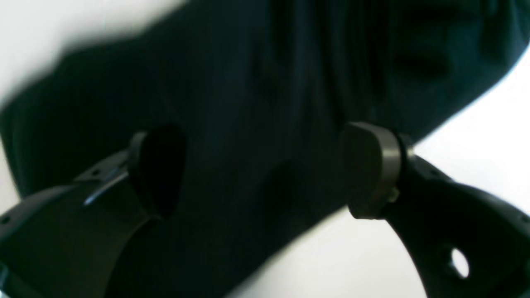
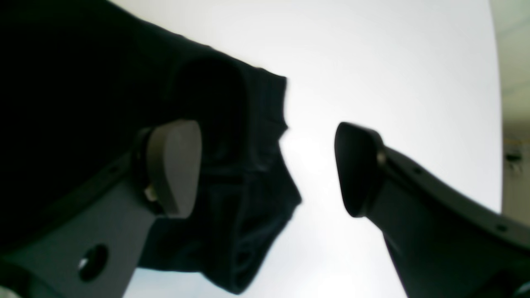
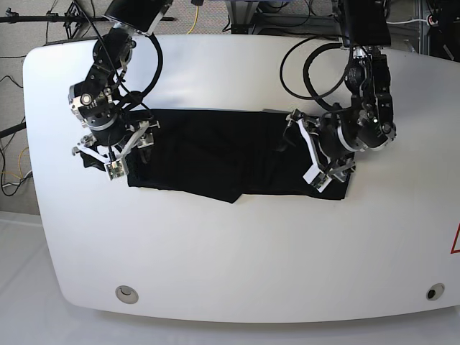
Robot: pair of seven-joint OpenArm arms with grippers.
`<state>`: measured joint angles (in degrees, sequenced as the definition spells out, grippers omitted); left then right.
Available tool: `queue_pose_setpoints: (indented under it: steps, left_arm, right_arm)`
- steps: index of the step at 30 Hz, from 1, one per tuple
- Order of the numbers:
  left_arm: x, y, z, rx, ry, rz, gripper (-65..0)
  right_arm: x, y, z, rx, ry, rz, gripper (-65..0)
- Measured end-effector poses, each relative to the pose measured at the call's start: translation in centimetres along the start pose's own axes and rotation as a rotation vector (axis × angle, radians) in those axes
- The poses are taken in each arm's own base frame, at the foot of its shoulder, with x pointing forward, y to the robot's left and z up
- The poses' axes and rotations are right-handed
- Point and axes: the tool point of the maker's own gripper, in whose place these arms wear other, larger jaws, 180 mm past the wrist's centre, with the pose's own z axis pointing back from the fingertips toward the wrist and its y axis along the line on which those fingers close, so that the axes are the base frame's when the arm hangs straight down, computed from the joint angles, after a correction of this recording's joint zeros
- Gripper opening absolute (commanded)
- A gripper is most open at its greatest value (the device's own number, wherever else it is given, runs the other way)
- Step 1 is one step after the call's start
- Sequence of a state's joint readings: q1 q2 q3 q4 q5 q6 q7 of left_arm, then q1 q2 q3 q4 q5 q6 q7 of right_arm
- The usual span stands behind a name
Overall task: Fold the T-shirt properly
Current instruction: 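Release the folded end with the left gripper and raise it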
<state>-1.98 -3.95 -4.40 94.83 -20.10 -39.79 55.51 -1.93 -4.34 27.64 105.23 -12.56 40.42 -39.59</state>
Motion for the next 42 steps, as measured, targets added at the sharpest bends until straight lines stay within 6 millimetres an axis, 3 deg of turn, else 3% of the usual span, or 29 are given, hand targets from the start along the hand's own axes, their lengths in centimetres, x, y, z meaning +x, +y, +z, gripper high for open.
queue_pose_setpoints:
  steps: [9,13,21,23,26,30,34,36,42]
  left_arm:
    - [3.1,-1.1,-0.9,-0.023,-0.135,-0.090,-21.5]
    - [3.3,-1.3,-0.9,-0.029,-0.142,-0.091,-23.2]
    - [2.2,-1.1,-0.8,-0.027,-0.136,-0.054,-29.4]
    - [1.6,-1.3,-0.8,-0.028,-0.122,-0.048,-36.0]
    - [0.5,-1.8,-1.0,-0.041,-0.117,-0.026,-39.6]
    - [-2.9,-2.6,-1.3,-0.047,-0.040,0.000,-44.0]
    - [-5.2,-3.0,-1.2,-0.044,0.020,0.012,-46.6]
    - [-5.1,-2.9,-1.2,-0.039,0.012,0.015,-46.0]
    - [-2.2,-0.4,-0.5,0.034,-0.125,0.016,-39.7]
  right_arm:
    - [0.2,-0.5,0.0,-0.011,0.003,0.003,-24.2]
    - [0.8,-0.6,0.1,-0.005,-0.021,-0.008,-25.2]
    - [1.4,-1.3,1.3,-0.016,-0.048,-0.014,-25.3]
    - [1.3,-1.8,1.5,-0.026,-0.043,-0.024,-25.0]
    - [0.9,-3.2,2.2,-0.047,-0.082,-0.124,-24.3]
    - [-2.0,-5.9,2.8,-0.145,-0.003,-0.175,-22.5]
    - [-3.8,-6.4,2.2,-0.148,0.042,-0.236,-19.7]
    - [-4.1,-6.2,1.5,-0.129,0.044,-0.263,-18.0]
    - [-4.3,-4.8,-1.5,-0.026,0.044,-0.387,-14.1]
